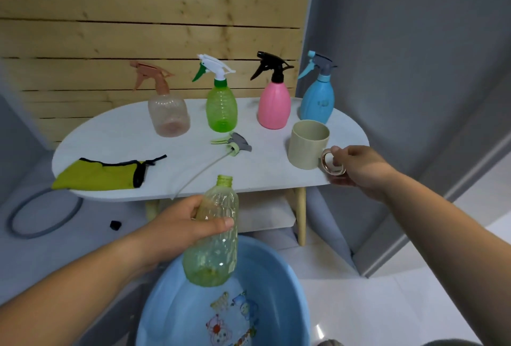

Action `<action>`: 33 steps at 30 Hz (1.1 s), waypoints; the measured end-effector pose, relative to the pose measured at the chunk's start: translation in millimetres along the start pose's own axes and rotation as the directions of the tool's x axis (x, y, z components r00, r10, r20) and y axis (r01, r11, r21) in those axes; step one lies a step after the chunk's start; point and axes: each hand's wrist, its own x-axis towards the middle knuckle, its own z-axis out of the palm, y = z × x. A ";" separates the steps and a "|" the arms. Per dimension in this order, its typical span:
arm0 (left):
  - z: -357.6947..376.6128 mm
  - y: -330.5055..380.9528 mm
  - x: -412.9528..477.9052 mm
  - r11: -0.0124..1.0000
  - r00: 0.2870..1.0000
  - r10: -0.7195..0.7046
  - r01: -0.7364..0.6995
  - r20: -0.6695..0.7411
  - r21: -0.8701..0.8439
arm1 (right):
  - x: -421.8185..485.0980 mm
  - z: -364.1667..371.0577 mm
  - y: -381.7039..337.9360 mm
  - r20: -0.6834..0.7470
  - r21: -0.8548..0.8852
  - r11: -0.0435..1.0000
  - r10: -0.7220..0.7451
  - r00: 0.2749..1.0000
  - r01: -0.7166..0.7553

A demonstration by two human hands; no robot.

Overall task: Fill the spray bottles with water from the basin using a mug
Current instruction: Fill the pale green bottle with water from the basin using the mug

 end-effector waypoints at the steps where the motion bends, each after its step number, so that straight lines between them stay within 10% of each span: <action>1: -1.1 -1.4 -1.2 1.000 1.000 0.000 0.000 -0.007 -0.003 | -4.4 1.6 -1.3 0.041 0.047 0.999 0.011 0.999 -0.013; 17: -6.0 -70.2 -34.5 0.998 0.996 0.032 -0.036 -0.089 -0.048 | -105.6 61.6 17.2 0.523 0.225 0.961 0.022 0.852 -0.163; 25: 8.0 -159.0 -42.6 0.992 0.974 -0.115 0.122 -0.193 0.021 | -99.2 114.8 89.7 0.537 -0.275 0.960 0.203 0.819 -0.058; 33: 18.6 -215.6 -45.7 0.970 0.968 -0.197 0.215 -0.154 0.110 | -83.8 170.7 175.4 0.586 -0.704 0.629 0.252 0.770 0.330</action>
